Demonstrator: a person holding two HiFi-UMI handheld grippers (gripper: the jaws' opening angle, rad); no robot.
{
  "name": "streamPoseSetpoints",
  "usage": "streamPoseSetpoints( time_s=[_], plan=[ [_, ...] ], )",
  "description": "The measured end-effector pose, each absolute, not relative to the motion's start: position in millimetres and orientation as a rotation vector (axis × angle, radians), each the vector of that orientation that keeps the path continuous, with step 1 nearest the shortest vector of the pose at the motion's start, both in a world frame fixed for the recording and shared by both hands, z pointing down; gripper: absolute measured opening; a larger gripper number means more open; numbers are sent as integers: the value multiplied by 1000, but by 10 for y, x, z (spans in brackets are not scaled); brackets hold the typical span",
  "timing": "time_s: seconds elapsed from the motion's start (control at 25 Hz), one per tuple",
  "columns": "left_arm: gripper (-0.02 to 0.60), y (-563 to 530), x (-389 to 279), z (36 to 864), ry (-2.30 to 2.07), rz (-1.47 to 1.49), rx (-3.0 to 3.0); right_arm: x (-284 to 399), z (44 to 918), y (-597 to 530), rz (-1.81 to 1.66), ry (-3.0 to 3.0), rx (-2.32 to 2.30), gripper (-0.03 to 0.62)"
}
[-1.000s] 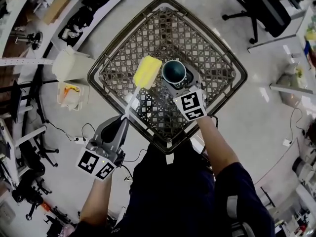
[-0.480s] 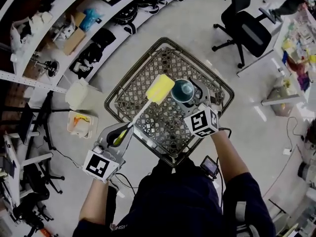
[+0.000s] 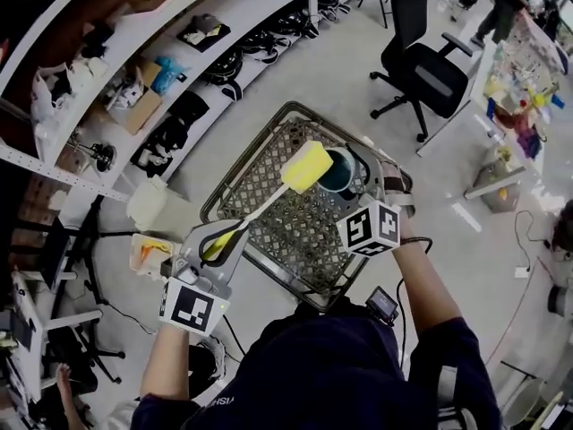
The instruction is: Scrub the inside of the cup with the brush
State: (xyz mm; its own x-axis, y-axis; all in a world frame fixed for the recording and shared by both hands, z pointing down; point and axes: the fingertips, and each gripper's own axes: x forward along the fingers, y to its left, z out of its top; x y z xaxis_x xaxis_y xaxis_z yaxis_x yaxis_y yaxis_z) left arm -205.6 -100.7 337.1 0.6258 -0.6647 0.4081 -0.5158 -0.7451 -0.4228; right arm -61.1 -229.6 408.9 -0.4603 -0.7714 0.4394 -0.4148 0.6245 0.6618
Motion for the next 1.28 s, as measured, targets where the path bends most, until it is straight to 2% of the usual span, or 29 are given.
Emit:
streamPoseSetpoints(
  time_s=[0.48, 0.68, 1.04, 1.28],
  plan=[
    [25, -910, -1607, 2962, 635, -1134, -1960, -366, 3708, -2308, -812, -1920, 928, 350],
    [25, -949, -1312, 2884, 528, -1177, -1703, -281, 3694, -2245, -855, -1892, 901, 350],
    [23, -1220, -1169, 3003, 548, -1298, -1672, -151, 3724, -2267, -880, -1910, 863, 350],
    [23, -1067, -860, 3078, 482, -1277, -1726, -62, 3827, -2335, -888, -1902, 820, 350]
  ],
)
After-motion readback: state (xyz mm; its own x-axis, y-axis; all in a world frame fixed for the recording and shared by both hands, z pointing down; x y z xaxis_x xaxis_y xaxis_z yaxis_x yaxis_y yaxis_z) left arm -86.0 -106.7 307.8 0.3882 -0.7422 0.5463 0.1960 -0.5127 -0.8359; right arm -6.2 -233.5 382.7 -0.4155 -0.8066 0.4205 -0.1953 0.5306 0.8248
